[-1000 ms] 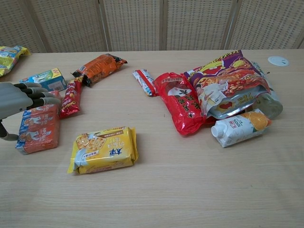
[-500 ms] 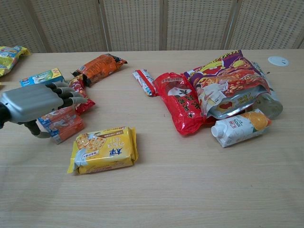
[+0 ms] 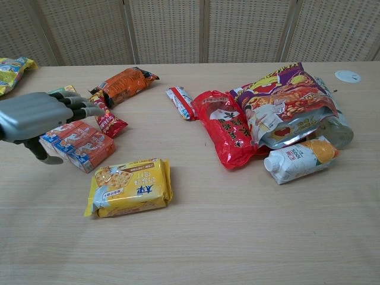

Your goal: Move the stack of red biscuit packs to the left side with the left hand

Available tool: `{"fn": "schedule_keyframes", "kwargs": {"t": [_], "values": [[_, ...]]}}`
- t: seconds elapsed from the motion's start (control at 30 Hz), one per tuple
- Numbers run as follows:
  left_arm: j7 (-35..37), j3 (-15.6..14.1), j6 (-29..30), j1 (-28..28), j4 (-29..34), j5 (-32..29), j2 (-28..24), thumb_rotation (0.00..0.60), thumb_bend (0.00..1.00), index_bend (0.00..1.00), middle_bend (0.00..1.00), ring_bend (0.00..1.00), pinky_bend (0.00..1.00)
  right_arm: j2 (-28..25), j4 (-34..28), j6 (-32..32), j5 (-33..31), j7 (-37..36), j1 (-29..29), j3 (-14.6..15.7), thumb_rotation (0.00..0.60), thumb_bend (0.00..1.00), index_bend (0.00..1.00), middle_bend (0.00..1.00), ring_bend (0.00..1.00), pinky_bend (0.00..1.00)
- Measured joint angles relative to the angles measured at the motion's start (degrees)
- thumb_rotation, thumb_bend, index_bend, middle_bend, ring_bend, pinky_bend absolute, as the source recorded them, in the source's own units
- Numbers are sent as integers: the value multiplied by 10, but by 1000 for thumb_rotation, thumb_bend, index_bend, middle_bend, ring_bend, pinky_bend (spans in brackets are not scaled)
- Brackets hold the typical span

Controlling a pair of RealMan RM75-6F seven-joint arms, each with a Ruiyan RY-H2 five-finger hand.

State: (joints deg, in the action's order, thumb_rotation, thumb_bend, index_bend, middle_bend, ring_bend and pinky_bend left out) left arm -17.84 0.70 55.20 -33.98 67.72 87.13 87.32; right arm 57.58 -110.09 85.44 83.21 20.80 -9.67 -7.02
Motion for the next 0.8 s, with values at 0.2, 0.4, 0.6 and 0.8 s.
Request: {"fn": "schedule_keyframes", "kwargs": {"t": [0.2,0.4,0.6,0.8], "values": [[18,-9,2,19,33,-27,-30,600,219,0,0,0,0,8,1,-8,2,-2,-5,-1,71,437,0,242,0,29],[43,-7,-16,18,17,-44,-23,600,218,0,0,0,0,5,-5,-5,0,4,-3,-2,71,437,0,242,0,29],[78,2,-47,7,-15,-64,-1,600,217,0,0,0,0,4,-7,-3,-6,8,0,-2,71,437,0,241,0,29],[101,13,-76,-10,-53,-81,23,600,218,0,0,0,0,3,-8,-2,-9,12,2,-4,69,436,0,242,0,29]]}}
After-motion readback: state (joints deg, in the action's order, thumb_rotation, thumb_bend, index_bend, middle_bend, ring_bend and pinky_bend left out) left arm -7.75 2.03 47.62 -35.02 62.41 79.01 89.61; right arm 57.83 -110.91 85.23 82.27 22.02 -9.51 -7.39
